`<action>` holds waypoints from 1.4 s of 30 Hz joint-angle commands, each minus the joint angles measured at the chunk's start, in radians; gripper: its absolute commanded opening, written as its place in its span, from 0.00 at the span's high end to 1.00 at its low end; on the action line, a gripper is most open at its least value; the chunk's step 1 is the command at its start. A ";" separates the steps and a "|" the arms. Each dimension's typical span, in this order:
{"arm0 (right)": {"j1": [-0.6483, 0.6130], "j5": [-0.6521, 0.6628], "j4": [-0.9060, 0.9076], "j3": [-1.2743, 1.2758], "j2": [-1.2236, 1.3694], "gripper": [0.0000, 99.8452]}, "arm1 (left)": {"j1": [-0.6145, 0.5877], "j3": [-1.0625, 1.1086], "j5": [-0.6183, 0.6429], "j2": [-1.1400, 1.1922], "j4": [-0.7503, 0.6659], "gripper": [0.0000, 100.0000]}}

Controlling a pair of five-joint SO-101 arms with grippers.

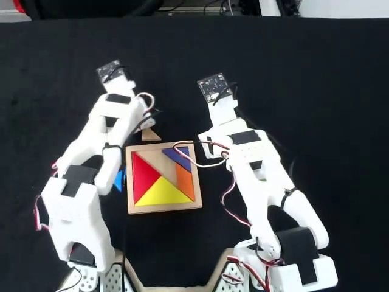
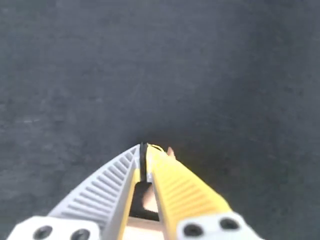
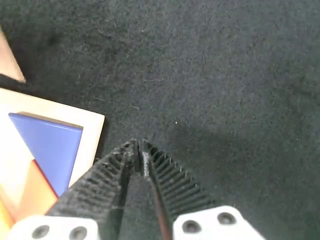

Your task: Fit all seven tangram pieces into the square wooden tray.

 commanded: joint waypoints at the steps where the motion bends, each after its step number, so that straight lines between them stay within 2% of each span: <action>1: -0.017 -0.002 -0.011 -0.005 -0.041 0.99 | 0.093 -0.105 -0.014 0.008 0.011 0.96; 6: -0.012 -0.002 -0.011 -0.005 -0.041 0.99 | 0.160 -0.145 -0.052 0.044 0.011 0.96; 15: -0.009 0.035 -0.011 -0.005 -0.048 0.99 | 0.156 -0.251 -0.137 0.080 0.009 0.96; 23: 0.081 0.032 -0.017 -0.019 -0.050 0.99 | 0.197 -0.291 -0.150 0.147 -0.026 0.96; 28: 0.084 0.031 -0.012 -0.027 -0.050 0.99 | 0.140 -0.294 -0.150 0.106 0.017 0.96; 34: 0.084 0.031 -0.012 -0.028 -0.050 0.99 | 0.031 -0.208 -0.146 -0.094 0.106 0.96; 42: 0.086 0.031 -0.011 -0.028 -0.050 0.99 | 0.117 -0.054 -0.146 -0.044 -0.038 0.96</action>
